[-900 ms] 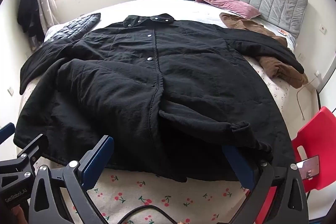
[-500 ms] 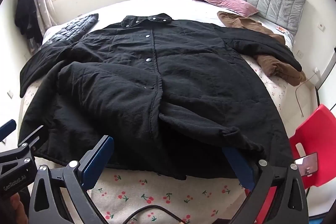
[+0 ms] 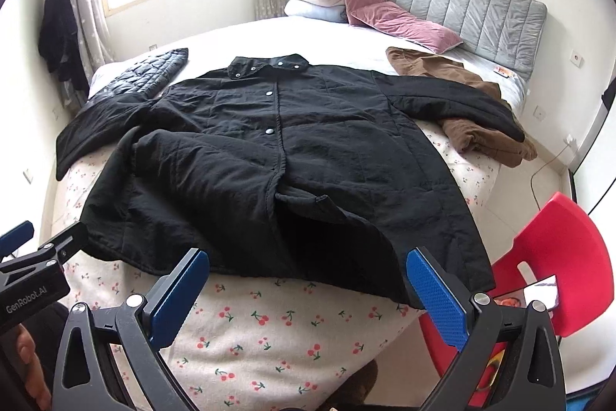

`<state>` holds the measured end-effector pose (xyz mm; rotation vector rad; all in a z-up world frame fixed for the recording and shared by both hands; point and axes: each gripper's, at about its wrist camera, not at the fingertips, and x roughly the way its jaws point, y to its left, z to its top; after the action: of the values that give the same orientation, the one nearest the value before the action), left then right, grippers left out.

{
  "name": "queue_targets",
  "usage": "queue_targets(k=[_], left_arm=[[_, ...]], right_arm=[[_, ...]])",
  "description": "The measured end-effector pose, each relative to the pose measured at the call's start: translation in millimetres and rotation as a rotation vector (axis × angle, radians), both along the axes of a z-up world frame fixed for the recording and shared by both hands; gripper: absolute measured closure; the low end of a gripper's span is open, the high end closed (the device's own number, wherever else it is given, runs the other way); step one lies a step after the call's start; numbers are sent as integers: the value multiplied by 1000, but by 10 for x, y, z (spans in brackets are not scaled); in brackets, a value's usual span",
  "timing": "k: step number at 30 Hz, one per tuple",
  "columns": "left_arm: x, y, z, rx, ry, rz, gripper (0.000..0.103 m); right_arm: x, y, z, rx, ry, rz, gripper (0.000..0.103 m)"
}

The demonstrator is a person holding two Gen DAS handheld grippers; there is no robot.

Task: Fold large clothes
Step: 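Move both grippers over the hem of the black coat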

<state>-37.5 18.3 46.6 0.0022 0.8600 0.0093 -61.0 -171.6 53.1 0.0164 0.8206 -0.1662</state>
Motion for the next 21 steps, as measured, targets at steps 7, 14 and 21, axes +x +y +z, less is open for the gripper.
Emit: queue_targets(k=[7,14,21], left_arm=[[38,-26,132,8,-15,-70,1],[514,44,133,88,20,-159,1],[1121,352,-264,-37,174,-182,1]], right_arm=[[88,-187,83,68,15,58,0],[442,-573,97,47,22,20,0],[904,-865,-154,59,112,11,0]])
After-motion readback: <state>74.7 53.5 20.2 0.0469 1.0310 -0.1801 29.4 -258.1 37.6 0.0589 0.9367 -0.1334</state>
